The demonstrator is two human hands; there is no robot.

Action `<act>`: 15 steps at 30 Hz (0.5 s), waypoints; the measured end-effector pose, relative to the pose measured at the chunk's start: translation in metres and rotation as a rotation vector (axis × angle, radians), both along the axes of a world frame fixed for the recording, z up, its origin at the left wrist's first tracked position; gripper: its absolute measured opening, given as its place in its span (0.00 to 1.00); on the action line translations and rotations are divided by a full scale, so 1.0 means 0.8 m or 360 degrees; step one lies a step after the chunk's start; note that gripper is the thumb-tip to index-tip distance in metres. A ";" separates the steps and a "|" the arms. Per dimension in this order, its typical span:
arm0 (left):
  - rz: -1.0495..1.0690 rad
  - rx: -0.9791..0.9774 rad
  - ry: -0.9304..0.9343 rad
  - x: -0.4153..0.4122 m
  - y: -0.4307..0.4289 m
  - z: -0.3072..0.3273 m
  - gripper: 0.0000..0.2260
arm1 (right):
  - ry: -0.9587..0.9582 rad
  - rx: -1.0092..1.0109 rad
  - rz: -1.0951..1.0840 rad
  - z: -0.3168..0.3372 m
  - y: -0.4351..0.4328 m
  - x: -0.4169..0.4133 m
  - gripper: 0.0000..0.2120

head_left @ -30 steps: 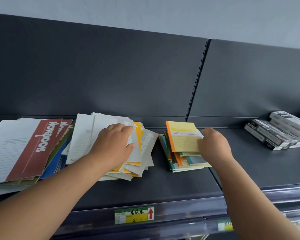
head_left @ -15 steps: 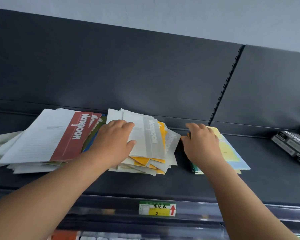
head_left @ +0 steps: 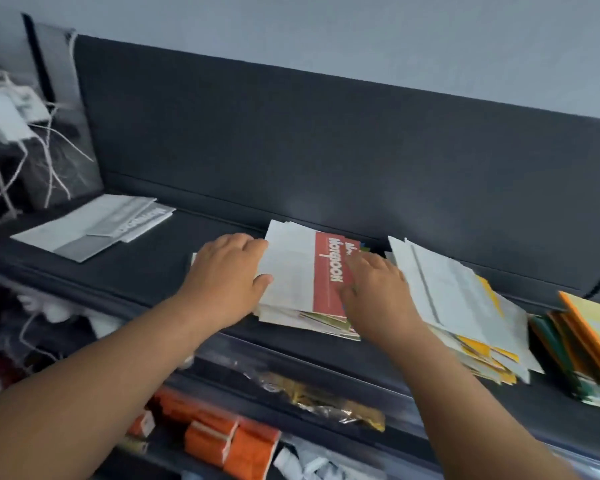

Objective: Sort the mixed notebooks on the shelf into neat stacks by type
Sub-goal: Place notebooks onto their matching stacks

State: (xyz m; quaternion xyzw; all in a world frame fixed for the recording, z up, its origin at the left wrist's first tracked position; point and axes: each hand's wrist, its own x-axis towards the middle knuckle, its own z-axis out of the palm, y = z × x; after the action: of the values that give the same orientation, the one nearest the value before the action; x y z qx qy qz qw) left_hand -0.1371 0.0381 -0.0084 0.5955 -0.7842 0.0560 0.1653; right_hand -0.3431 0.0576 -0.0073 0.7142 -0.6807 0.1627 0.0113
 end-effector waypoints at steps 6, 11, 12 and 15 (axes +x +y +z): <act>0.0076 0.0012 0.0002 0.131 -0.003 -0.008 0.26 | -0.0002 0.0101 0.0162 -0.016 -0.014 0.135 0.23; 0.0118 0.0127 0.0020 0.207 -0.013 -0.022 0.26 | -0.0135 0.0264 0.0357 -0.038 -0.032 0.230 0.23; 0.0127 0.0172 0.0040 0.216 -0.016 -0.024 0.26 | -0.0161 0.0309 0.0383 -0.042 -0.037 0.245 0.23; 0.0132 0.0277 0.0089 0.231 -0.025 -0.033 0.25 | -0.0127 0.0410 0.0374 -0.052 -0.053 0.274 0.21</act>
State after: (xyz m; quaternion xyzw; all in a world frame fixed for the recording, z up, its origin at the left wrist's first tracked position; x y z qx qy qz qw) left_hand 0.0480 0.0178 -0.0346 0.6409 -0.7558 -0.0222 0.1322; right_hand -0.1239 0.0150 -0.0488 0.7774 -0.6076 0.1027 -0.1264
